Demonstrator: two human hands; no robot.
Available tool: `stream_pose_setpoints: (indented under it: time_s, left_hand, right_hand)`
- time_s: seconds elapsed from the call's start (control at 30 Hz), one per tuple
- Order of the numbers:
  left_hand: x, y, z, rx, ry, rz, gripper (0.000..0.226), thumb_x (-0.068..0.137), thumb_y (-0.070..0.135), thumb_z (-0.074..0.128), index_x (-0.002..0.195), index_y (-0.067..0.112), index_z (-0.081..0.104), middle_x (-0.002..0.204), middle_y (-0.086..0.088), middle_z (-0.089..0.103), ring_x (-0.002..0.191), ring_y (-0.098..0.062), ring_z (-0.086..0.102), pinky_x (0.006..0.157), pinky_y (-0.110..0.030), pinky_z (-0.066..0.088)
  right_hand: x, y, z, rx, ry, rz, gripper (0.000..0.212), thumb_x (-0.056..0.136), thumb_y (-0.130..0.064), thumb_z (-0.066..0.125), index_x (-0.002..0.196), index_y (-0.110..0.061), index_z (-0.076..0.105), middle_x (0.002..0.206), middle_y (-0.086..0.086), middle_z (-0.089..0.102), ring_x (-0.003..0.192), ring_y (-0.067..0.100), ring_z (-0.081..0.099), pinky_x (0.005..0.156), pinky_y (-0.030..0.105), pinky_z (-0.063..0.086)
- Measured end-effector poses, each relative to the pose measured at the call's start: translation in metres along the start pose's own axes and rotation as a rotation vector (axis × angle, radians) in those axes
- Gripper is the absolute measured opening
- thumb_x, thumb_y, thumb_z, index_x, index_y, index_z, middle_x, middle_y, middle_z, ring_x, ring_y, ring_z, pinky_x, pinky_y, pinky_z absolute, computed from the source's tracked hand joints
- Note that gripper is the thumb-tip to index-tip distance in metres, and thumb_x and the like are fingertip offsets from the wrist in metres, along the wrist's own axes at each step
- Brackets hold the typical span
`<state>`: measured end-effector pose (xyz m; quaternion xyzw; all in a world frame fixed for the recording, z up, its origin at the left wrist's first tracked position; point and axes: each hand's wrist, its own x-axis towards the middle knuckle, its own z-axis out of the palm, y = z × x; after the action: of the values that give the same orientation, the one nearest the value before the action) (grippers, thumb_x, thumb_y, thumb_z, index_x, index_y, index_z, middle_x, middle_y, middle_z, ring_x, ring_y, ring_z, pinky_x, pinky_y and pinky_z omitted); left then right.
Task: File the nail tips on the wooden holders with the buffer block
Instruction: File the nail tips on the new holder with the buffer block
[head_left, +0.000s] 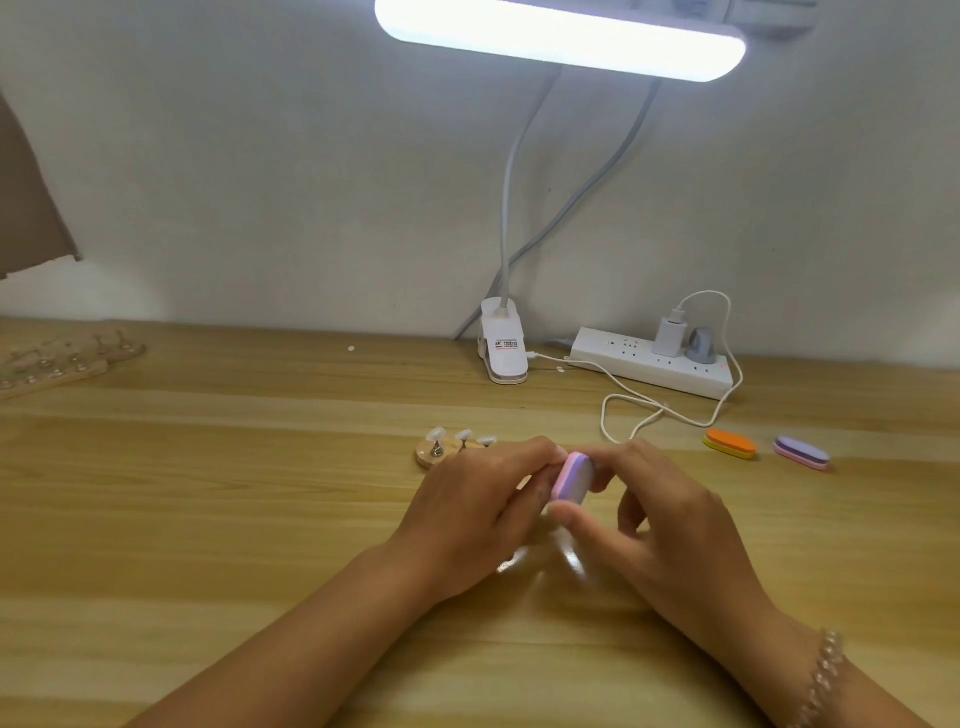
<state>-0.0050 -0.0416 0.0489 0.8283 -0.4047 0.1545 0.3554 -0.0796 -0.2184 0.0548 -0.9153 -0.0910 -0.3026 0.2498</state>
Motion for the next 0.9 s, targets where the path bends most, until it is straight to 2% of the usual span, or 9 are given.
stream_pose_setpoints:
  time_s: [0.13,0.27,0.37,0.43,0.6,0.73,0.83,0.9]
  left_hand:
    - [0.0,0.001,0.0,-0.034,-0.022,0.005,0.022,0.103,0.033,0.046,0.104,0.024,0.065,0.086,0.018,0.068,0.074,-0.003,0.059,0.067,-0.035,0.05]
    - [0.0,0.0,0.0,-0.004,-0.019,0.005,0.027,0.101,0.034,0.042,0.108,0.024,0.066,0.086,0.013,0.064,0.071,-0.006,0.048,0.066,-0.038,0.046]
    - [0.0,0.001,0.001,-0.035,-0.017,0.017,0.025,0.103,0.035,0.042,0.105,0.024,0.064,0.085,0.017,0.064,0.075,-0.003,0.056,0.066,-0.033,0.048]
    - [0.0,0.0,0.001,-0.051,-0.028,0.025,0.021,0.103,0.034,0.043,0.104,0.026,0.062,0.086,0.018,0.065,0.079,-0.002,0.061,0.068,-0.036,0.051]
    - [0.0,0.0,0.0,-0.01,-0.015,0.079,0.018,0.101,0.031,0.04,0.104,0.032,0.057,0.085,0.025,0.049,0.072,0.004,0.047,0.063,-0.033,0.045]
    - [0.0,0.001,0.001,-0.052,-0.033,0.041,0.026,0.101,0.039,0.039,0.101,0.027,0.061,0.087,0.016,0.066,0.081,-0.004,0.061,0.069,-0.039,0.051]
    - [-0.001,0.002,0.001,-0.033,-0.044,0.06,0.02,0.102,0.034,0.042,0.1,0.028,0.061,0.089,0.013,0.067,0.083,-0.005,0.062,0.069,-0.039,0.051]
    - [-0.001,0.002,0.001,-0.022,-0.049,0.079,0.015,0.103,0.028,0.045,0.1,0.027,0.06,0.088,0.013,0.066,0.082,-0.006,0.06,0.068,-0.041,0.05]
  right_hand:
    - [0.004,0.007,-0.003,0.044,0.058,0.123,0.038,0.081,-0.069,0.053,0.097,-0.035,0.064,0.088,-0.016,0.055,0.058,0.012,0.055,0.059,0.039,0.05]
    - [-0.001,-0.001,-0.001,-0.02,-0.001,0.001,0.038,0.082,-0.068,0.054,0.106,-0.039,0.061,0.088,-0.018,0.054,0.055,0.009,0.054,0.053,0.031,0.049]
    - [0.003,0.003,-0.002,0.037,0.033,0.078,0.038,0.083,-0.069,0.054,0.102,-0.037,0.063,0.086,-0.016,0.057,0.058,0.011,0.055,0.057,0.036,0.05]
    - [0.004,0.006,-0.004,0.039,0.055,0.117,0.041,0.083,-0.069,0.053,0.102,-0.035,0.064,0.086,-0.016,0.057,0.058,0.01,0.055,0.059,0.039,0.051]
    - [0.0,-0.004,-0.001,-0.028,0.037,-0.028,0.043,0.082,-0.066,0.055,0.112,-0.036,0.064,0.086,-0.019,0.054,0.053,0.007,0.053,0.05,0.03,0.049]
    - [0.005,0.009,-0.002,0.067,0.049,0.133,0.04,0.083,-0.067,0.05,0.105,-0.038,0.065,0.085,-0.015,0.059,0.063,0.011,0.056,0.063,0.039,0.051]
    - [0.003,0.008,-0.002,0.049,0.063,0.098,0.038,0.087,-0.061,0.052,0.114,-0.037,0.064,0.087,-0.016,0.058,0.064,0.012,0.056,0.061,0.034,0.05]
    - [0.002,0.005,0.0,0.044,0.048,0.046,0.028,0.093,-0.057,0.051,0.105,-0.038,0.067,0.085,-0.017,0.058,0.06,0.011,0.056,0.058,0.033,0.05]
